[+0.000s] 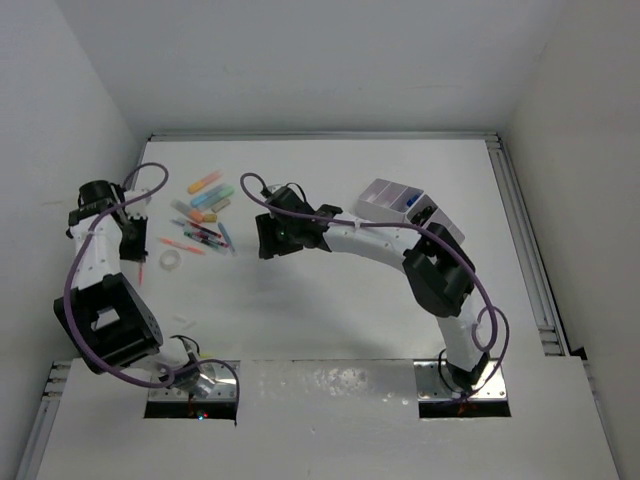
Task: Sort the stationery into containers
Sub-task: Place the pen at the center of the board.
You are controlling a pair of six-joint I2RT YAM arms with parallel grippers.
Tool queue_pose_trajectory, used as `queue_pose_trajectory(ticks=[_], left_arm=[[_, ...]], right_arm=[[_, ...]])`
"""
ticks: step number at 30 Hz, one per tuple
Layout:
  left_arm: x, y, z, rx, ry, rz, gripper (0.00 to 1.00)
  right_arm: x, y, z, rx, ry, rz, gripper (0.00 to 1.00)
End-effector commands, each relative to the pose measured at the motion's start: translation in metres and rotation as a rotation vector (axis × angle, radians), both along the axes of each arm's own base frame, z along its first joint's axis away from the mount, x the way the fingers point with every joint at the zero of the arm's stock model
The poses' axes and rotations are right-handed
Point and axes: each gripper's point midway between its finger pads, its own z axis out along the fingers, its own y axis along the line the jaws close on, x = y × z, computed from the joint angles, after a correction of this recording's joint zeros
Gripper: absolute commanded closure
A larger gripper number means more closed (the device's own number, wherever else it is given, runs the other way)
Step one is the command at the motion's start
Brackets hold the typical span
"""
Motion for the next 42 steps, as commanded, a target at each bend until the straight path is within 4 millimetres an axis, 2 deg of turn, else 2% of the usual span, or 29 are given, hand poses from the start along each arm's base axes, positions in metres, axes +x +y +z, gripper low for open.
queue_pose_trajectory(ticks=[1,6,9,11,13,15,19,20,21,22,23,24,25,26,27,28,29,30,31,32,33,34,35,36,37,38,42], left_arm=[[-0.02,0.023,-0.019,0.118,0.074,0.007,1.0],[-0.048,0.041,-0.058,0.131,0.176,0.045,1.0],[-0.057,0.039,-0.079,0.1,0.236,0.032,1.0],[-0.057,0.033,-0.086,0.064,0.243,0.014,1.0],[-0.05,0.023,-0.082,0.031,0.208,-0.033,1.0],[-0.037,0.01,-0.067,0.039,0.141,-0.099,1.0],[0.004,-0.025,-0.028,0.055,0.015,-0.262,1.0],[0.021,-0.044,-0.015,0.052,-0.008,-0.335,1.0],[0.031,-0.058,-0.017,0.019,-0.001,-0.37,1.0],[0.043,-0.083,-0.015,0.006,0.0,-0.455,1.0],[0.055,-0.099,-0.007,-0.006,-0.011,-0.514,1.0],[0.06,-0.113,-0.014,-0.025,0.018,-0.558,1.0],[0.066,-0.139,-0.015,-0.037,0.024,-0.641,1.0],[0.073,-0.153,-0.011,-0.046,0.017,-0.681,1.0],[0.075,-0.172,-0.012,-0.068,0.017,-0.735,1.0],[0.075,-0.197,-0.019,-0.086,0.032,-0.805,1.0],[0.081,-0.211,-0.018,-0.093,0.021,-0.839,1.0],[0.081,-0.227,-0.02,-0.126,0.023,-0.865,1.0],[0.081,-0.254,-0.035,-0.182,0.063,-0.89,1.0],[0.083,-0.268,-0.029,-0.209,0.042,-0.901,1.0],[0.079,-0.288,-0.042,-0.254,0.084,-0.916,1.0],[0.083,-0.303,-0.04,-0.301,0.077,-0.914,1.0],[0.086,-0.316,-0.042,-0.346,0.068,-0.909,1.0],[0.08,-0.338,-0.046,-0.472,0.093,-0.864,1.0],[0.085,-0.35,-0.045,-0.534,0.064,-0.841,1.0],[0.079,-0.366,-0.043,-0.648,0.087,-0.768,1.0],[0.078,-0.397,-0.047,-0.744,0.081,-0.604,1.0]], right_arm=[[0.005,-0.002,0.028,0.027,-0.06,-0.063,0.48],[0.004,-0.031,0.027,-0.067,-0.093,-0.105,0.48],[0.002,-0.039,0.027,-0.1,-0.092,-0.112,0.48],[0.0,-0.041,0.026,-0.109,-0.085,-0.112,0.48],[-0.002,-0.042,0.025,-0.124,-0.079,-0.111,0.48],[-0.004,-0.046,0.025,-0.137,-0.069,-0.113,0.47],[-0.008,-0.06,0.032,-0.162,-0.084,-0.136,0.45],[-0.008,-0.066,0.035,-0.168,-0.092,-0.145,0.45],[-0.013,-0.077,0.038,-0.177,-0.103,-0.152,0.44],[-0.01,-0.087,0.041,-0.196,-0.128,-0.182,0.44],[-0.015,-0.102,0.034,-0.224,-0.124,-0.206,0.44],[-0.016,-0.112,0.049,-0.205,-0.152,-0.235,0.44],[-0.012,-0.128,0.052,-0.223,-0.177,-0.285,0.44],[-0.014,-0.139,0.055,-0.215,-0.175,-0.333,0.44],[-0.02,-0.155,0.047,-0.234,-0.163,-0.366,0.44],[-0.019,-0.173,0.061,-0.205,-0.177,-0.426,0.44],[-0.021,-0.187,0.063,-0.192,-0.169,-0.495,0.44],[-0.029,-0.205,0.05,-0.218,-0.148,-0.529,0.44],[-0.033,-0.228,0.051,-0.22,-0.158,-0.599,0.44],[-0.036,-0.238,0.051,-0.222,-0.172,-0.623,0.44],[-0.038,-0.247,0.051,-0.223,-0.188,-0.653,0.44],[-0.041,-0.255,0.059,-0.197,-0.208,-0.683,0.45],[-0.046,-0.266,0.051,-0.207,-0.209,-0.721,0.45],[-0.048,-0.271,0.05,-0.198,-0.214,-0.737,0.45],[-0.05,-0.274,0.054,-0.17,-0.221,-0.752,0.45],[-0.054,-0.279,0.047,-0.185,-0.218,-0.754,0.45],[-0.062,-0.294,0.044,-0.231,-0.218,-0.773,0.45]])
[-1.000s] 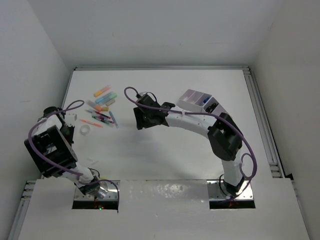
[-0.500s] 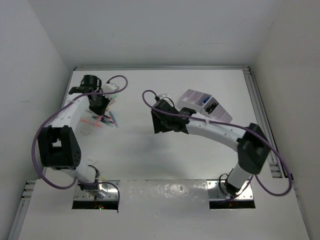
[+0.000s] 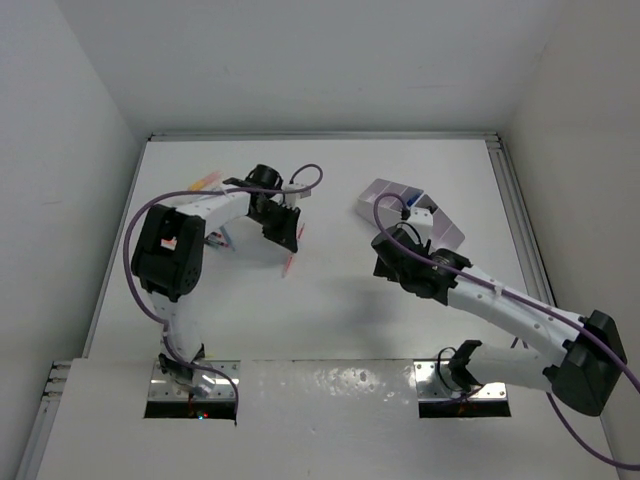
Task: Sort the stationery into containers
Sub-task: Place the pen at the center of the board.
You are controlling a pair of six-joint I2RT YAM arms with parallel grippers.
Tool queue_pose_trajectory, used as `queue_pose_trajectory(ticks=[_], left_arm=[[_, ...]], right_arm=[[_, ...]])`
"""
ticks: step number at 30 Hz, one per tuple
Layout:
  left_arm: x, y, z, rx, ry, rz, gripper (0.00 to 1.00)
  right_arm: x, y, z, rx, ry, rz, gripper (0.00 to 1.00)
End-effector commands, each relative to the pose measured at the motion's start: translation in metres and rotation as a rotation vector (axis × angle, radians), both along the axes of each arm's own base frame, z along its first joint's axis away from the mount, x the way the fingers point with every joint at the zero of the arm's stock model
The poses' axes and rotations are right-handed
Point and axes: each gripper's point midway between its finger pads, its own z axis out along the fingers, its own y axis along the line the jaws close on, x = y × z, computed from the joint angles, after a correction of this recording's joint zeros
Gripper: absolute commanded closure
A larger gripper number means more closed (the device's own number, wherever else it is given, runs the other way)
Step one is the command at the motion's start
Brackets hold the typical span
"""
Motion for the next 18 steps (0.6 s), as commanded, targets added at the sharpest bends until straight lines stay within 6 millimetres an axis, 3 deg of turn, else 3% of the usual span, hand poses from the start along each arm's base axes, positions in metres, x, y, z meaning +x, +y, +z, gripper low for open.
queue_pose_trajectory(ticks=[1,4,9,12,18], left_arm=[[0.01,-0.043,0.021,-0.182,0.049,0.2,1.0],[0.007,-0.042,0.006,-0.136,0.115,0.402,1.0],[-0.005,-0.039,-0.022,-0.005,0.168,0.506,0.98],[-0.001,-0.044,-0.024,0.014,0.14,0.529,0.79],[0.014,-0.049,-0.007,0.008,0.084,0.537,0.57]], right_arm=[[-0.001,-0.014,0.005,-0.02,-0.03,-0.072,0.45],[-0.003,-0.018,0.001,-0.039,-0.021,-0.077,0.45],[-0.004,-0.02,-0.002,-0.04,-0.035,-0.075,0.45],[-0.002,-0.019,-0.002,-0.044,-0.042,-0.063,0.45],[0.002,-0.019,0.003,-0.084,-0.051,-0.023,0.44]])
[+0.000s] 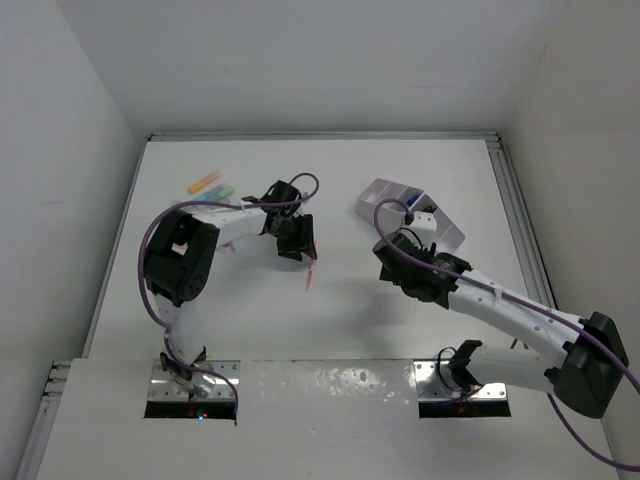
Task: Sort the stationery into containers
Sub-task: Place the pen at the center of the board, then move the pen cap to the center of the board.
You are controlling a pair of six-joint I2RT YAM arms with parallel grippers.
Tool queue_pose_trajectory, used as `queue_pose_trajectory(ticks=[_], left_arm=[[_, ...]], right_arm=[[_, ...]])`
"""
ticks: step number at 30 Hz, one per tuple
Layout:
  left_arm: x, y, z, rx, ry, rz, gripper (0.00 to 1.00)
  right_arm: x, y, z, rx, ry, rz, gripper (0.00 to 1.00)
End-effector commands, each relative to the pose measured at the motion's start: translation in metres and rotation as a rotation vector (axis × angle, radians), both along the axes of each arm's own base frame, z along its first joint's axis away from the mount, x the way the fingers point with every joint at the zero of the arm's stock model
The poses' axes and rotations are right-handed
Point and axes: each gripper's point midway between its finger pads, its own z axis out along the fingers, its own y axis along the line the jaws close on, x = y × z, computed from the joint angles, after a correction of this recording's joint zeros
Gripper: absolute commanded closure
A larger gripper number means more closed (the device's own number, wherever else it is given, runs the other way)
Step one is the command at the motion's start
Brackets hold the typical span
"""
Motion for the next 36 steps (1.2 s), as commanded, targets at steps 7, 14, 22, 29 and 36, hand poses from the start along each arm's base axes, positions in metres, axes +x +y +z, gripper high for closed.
queue_pose_trajectory(ticks=[7,14,22,29,36], left_arm=[[0.038,0.003,0.089,0.005,-0.256,-0.064,0.52],[0.005,0.103,0.124,0.287,-0.411,-0.625,0.52],[-0.116,0.255,0.105,0.605,-0.247,-1.078,0.64],[-0.161,0.3,0.087,0.71,-0.234,-1.182,0.51],[-0.157,0.295,0.057,0.675,-0.222,-1.033,0.45]], right_arm=[[0.013,0.013,0.02,-0.016,-0.057,0.094,0.44],[0.007,0.045,-0.003,-0.004,-0.004,0.36,0.4],[0.005,0.069,-0.034,0.004,0.041,0.493,0.4],[-0.01,0.072,-0.063,0.05,0.051,0.542,0.39],[-0.021,0.064,-0.07,0.061,0.039,0.572,0.38]])
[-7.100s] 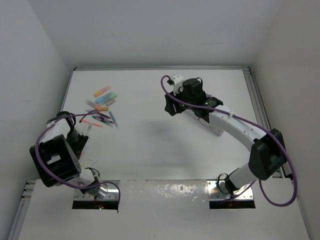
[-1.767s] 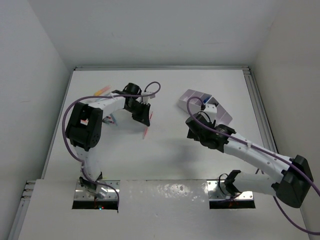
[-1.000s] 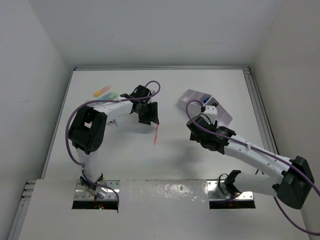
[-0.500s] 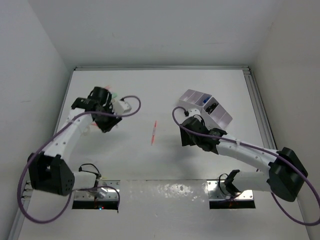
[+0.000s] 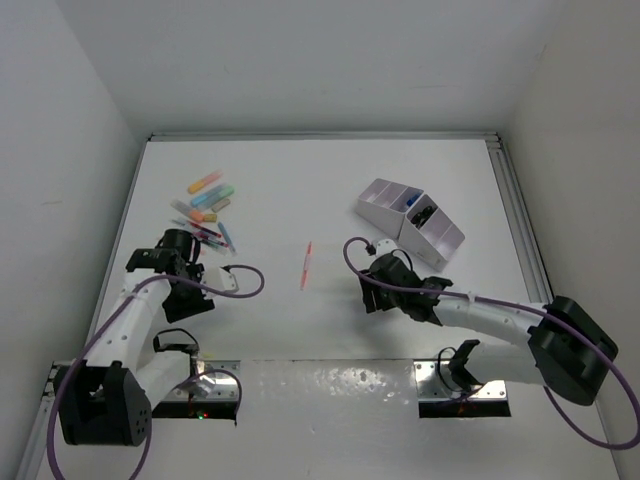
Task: Sort the stationery into containers
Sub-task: Move the pen cap to the center of the board.
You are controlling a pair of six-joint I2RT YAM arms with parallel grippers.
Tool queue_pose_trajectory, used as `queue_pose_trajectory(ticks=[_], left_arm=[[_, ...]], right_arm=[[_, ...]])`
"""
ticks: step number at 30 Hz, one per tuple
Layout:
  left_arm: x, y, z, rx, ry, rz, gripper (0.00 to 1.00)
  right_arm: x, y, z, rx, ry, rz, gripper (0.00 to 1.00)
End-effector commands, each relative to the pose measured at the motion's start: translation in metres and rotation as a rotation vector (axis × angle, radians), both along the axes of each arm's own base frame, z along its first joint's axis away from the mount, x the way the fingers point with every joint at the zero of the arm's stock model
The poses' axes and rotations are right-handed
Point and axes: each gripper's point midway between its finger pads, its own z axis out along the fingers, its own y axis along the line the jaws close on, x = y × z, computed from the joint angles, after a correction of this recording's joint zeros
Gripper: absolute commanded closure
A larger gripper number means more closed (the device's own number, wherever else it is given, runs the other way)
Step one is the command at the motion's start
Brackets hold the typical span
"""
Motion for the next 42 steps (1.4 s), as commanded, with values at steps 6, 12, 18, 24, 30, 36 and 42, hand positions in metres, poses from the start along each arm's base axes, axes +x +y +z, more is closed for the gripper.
queue_pose_trajectory(ticks=[6,12,18,24,30,36,42], left_arm=[[-0.003,-0.002,-0.035,-0.019,0.012,0.168,0.35],[0.01,0.003,-0.049,0.041,-0.039,0.297,0.3],[0.011,0.015,-0.061,0.123,-0.053,0.351,0.23],[0.014,0.018,-0.068,0.154,-0.064,0.378,0.24],[0.008,0.018,-0.077,0.154,-0.044,0.383,0.29],[0.0,0.012,-0.084,0.138,-0.019,0.38,0.38],[0.001,0.005,-0.087,0.099,-0.017,0.368,0.49]], right_arm=[[0.006,0.007,0.014,0.08,-0.09,0.029,0.38],[-0.001,0.0,0.004,0.065,-0.066,0.031,0.38],[-0.004,-0.002,0.001,0.067,-0.06,0.026,0.38],[-0.006,-0.004,-0.002,0.07,-0.058,0.017,0.37],[-0.006,-0.007,-0.003,0.057,-0.062,0.016,0.37],[-0.004,-0.011,-0.005,0.042,-0.062,0.007,0.38],[-0.002,-0.013,-0.005,0.035,-0.064,0.009,0.37]])
